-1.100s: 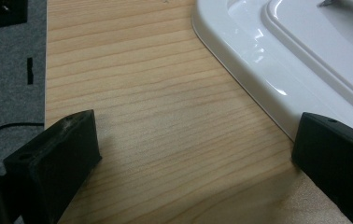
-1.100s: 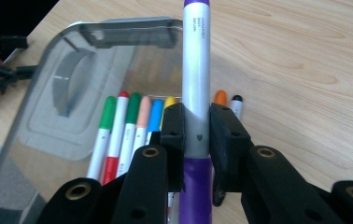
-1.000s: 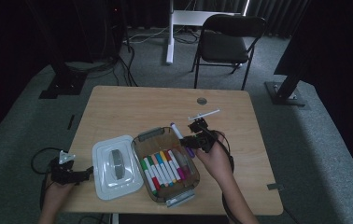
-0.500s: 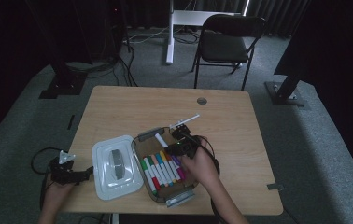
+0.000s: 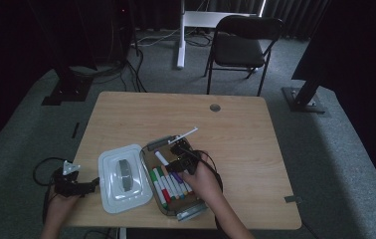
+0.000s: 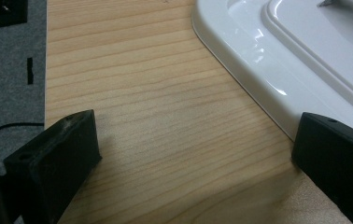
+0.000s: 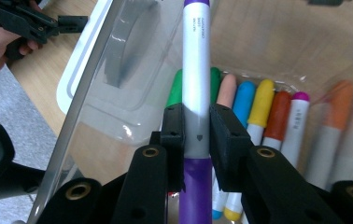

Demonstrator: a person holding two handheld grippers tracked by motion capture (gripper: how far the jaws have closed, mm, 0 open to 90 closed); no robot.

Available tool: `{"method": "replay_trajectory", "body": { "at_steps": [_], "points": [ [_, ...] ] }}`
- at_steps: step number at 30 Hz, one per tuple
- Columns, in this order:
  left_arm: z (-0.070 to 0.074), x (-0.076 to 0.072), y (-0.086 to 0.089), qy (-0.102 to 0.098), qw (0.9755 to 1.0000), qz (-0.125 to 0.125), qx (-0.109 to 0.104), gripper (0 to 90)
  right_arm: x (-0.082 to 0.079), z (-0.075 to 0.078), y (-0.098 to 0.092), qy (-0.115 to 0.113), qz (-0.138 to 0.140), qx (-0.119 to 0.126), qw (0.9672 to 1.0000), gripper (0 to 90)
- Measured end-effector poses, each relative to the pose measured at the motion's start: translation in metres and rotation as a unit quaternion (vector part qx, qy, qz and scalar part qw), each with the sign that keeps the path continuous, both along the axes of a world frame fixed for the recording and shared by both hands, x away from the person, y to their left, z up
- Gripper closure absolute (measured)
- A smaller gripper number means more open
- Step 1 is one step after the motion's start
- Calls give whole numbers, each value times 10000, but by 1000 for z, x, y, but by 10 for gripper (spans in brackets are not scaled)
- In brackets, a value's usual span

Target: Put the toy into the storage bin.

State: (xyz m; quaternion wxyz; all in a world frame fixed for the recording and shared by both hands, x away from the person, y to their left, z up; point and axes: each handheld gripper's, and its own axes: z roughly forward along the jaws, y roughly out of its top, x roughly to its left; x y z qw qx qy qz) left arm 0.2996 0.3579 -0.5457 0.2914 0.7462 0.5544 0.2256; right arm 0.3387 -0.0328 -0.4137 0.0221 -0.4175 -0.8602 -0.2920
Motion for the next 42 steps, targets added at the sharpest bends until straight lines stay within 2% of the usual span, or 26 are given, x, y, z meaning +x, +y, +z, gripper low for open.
{"method": "replay_trajectory", "body": {
  "at_steps": [5, 18, 21, 23, 26, 30, 33, 34, 37, 42],
  "points": [
    [0, 0, 0, -3, 10000, 2, -1, 12, 0, -9, 8, 92, 59, -112, 9999, 765],
    [0, 0, 0, -4, 10000, 2, 1, 12, 3, -20, 26, 306, 180, -358, 9987, 765],
    [0, 0, 0, -4, 10000, 1, 2, 12, 3, -23, 30, 364, 234, -385, 9983, 765],
    [0, 0, 0, -5, 10000, 2, 0, 12, 3, -27, 33, 489, 318, -341, 9977, 764],
    [0, 0, 0, -5, 10000, 1, 1, 12, 3, -29, 36, 513, 353, -390, 9973, 764],
    [0, 0, 0, -7, 10000, 1, -2, 12, 2, -36, 42, 629, 487, -585, 9951, 761],
    [0, 0, 0, -5, 10000, 1, 1, 12, 2, -40, 44, 661, 535, -619, 9944, 761],
    [0, 0, 0, -7, 10000, 2, -2, 12, 1, -45, 47, 739, 608, -705, 9929, 759],
    [0, 0, 0, -5, 10000, 1, 1, 12, 0, -48, 50, 757, 669, -828, 9914, 754],
    [0, 0, 0, -4, 10000, 2, 0, 12, 1, -49, 49, 808, 678, -848, 9908, 723]
  ]
}}
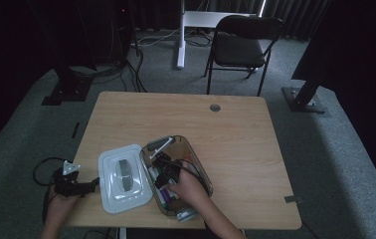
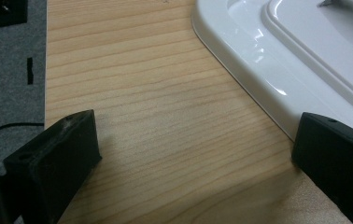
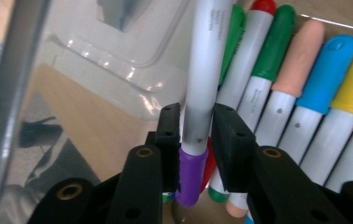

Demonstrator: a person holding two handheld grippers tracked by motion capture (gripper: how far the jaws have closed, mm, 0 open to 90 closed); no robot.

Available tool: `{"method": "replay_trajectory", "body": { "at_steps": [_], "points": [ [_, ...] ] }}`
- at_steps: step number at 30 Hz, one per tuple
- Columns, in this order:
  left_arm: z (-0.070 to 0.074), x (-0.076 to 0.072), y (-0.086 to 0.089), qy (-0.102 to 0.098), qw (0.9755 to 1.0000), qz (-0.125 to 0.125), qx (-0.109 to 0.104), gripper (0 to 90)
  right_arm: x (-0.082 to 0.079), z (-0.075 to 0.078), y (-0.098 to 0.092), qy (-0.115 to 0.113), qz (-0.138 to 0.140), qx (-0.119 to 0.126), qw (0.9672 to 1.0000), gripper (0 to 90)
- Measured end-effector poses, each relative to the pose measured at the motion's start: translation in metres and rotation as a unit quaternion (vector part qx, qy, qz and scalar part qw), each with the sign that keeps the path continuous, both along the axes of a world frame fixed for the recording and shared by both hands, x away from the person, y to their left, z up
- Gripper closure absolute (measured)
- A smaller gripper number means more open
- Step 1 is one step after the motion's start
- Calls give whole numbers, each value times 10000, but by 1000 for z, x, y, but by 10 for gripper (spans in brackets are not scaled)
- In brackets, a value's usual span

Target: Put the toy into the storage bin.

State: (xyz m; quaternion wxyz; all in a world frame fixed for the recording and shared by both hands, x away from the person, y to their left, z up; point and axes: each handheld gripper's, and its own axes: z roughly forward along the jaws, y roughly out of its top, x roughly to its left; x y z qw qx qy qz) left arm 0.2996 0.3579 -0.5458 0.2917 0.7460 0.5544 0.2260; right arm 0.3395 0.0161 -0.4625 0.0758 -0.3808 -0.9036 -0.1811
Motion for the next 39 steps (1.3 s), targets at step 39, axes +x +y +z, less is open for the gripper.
{"method": "replay_trajectory", "body": {
  "at_steps": [39],
  "points": [
    [0, 0, 0, 7, 10000, -6, -3, 12, 35, 43, -159, -1168, -1338, 760, 9812, 630]
  ]
}}
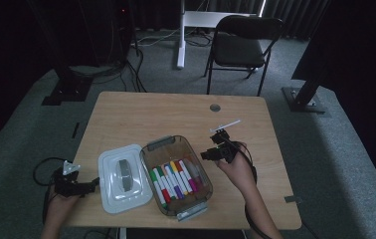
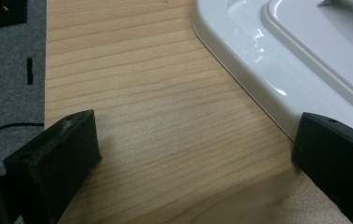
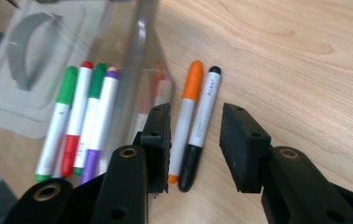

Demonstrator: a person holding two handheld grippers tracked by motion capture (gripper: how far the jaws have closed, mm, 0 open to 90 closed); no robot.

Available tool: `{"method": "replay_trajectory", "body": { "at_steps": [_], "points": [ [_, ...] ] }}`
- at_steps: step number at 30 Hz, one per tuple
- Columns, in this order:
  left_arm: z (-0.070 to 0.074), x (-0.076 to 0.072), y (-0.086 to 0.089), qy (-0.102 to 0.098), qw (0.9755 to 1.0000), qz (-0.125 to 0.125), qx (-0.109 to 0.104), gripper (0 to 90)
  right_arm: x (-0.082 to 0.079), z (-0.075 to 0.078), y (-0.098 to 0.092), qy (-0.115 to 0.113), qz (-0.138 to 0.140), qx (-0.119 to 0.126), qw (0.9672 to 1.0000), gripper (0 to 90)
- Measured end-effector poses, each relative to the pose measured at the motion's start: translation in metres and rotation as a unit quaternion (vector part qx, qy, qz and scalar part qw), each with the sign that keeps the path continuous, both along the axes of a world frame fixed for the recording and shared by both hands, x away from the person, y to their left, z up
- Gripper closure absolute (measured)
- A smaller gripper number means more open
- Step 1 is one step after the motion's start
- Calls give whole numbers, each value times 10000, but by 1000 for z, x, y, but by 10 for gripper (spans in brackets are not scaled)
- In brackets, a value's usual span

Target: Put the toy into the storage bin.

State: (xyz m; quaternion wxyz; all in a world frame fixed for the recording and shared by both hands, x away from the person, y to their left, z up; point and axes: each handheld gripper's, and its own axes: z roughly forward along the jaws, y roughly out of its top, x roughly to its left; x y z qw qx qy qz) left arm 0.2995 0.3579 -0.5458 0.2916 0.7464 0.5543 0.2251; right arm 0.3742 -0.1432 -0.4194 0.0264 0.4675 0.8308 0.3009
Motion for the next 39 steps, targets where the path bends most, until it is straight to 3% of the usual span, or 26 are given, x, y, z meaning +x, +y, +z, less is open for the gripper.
{"method": "replay_trajectory", "body": {
  "at_steps": [4, 8, 19, 29, 39],
  "points": [
    [0, 0, 0, -1, 10000, 2, -1, 12, 8, -20, -3, -43, 29, 53, 10000, 626],
    [0, 0, 0, 1, 10000, 0, 0, 12, 14, -39, -3, 119, -44, 22, 9999, 631],
    [0, 0, 0, -1, 10000, -1, 0, 12, 20, -79, 14, 415, 86, -166, 9990, 646],
    [0, 0, 0, -2, 10000, -1, -2, 12, 25, -93, 21, 571, -2, -307, 9979, 685],
    [0, 0, 0, -1, 10000, 0, -1, 12, 28, -95, 15, 533, -137, -441, 9975, 721]
  ]
}}
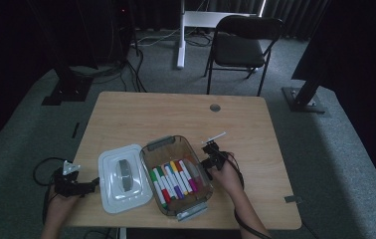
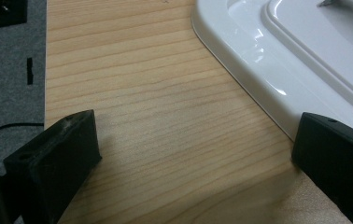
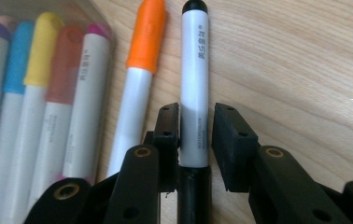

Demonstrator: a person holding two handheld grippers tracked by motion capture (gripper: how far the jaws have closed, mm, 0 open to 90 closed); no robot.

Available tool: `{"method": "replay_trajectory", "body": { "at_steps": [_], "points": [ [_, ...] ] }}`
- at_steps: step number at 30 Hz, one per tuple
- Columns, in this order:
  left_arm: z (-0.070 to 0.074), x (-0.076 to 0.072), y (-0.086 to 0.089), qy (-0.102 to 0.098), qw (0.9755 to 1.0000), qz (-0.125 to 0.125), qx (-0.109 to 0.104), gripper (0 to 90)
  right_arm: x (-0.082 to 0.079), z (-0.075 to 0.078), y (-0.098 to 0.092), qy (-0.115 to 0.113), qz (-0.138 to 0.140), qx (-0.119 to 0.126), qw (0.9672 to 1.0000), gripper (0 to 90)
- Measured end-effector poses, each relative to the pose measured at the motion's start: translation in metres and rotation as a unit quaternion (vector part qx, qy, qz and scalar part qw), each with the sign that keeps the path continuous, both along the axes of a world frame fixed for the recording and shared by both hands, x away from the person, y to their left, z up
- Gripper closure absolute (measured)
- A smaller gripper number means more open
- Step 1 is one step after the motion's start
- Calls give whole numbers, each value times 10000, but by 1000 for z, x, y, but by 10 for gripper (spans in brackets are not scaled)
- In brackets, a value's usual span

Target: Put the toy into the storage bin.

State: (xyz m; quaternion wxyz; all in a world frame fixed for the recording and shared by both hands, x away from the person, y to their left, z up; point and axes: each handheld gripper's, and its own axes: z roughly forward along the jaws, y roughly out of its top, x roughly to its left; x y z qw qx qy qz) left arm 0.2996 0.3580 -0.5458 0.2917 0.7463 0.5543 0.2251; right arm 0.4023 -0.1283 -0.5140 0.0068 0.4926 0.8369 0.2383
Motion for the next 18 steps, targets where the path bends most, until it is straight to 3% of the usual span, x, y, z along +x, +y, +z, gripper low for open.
{"method": "replay_trajectory", "body": {
  "at_steps": [4, 9, 15, 16, 18],
  "points": [
    [0, 0, 0, -4, 10000, 1, -3, 12, 1, 1, -1, 15, -63, -63, 10000, 761],
    [0, 0, 0, -3, 10000, -1, -1, 12, -1, 9, -7, 62, -257, 28, 9996, 763],
    [0, 0, 0, -1, 10000, 1, -1, 12, -6, 31, -16, -95, -428, 139, 9989, 764],
    [0, 0, 0, -3, 10000, 1, -2, 12, -9, 43, -19, -167, -499, 208, 9984, 764],
    [0, 0, 0, 1, 10000, 0, 1, 12, -12, 54, -21, -213, -555, 272, 9979, 764]
  ]
}}
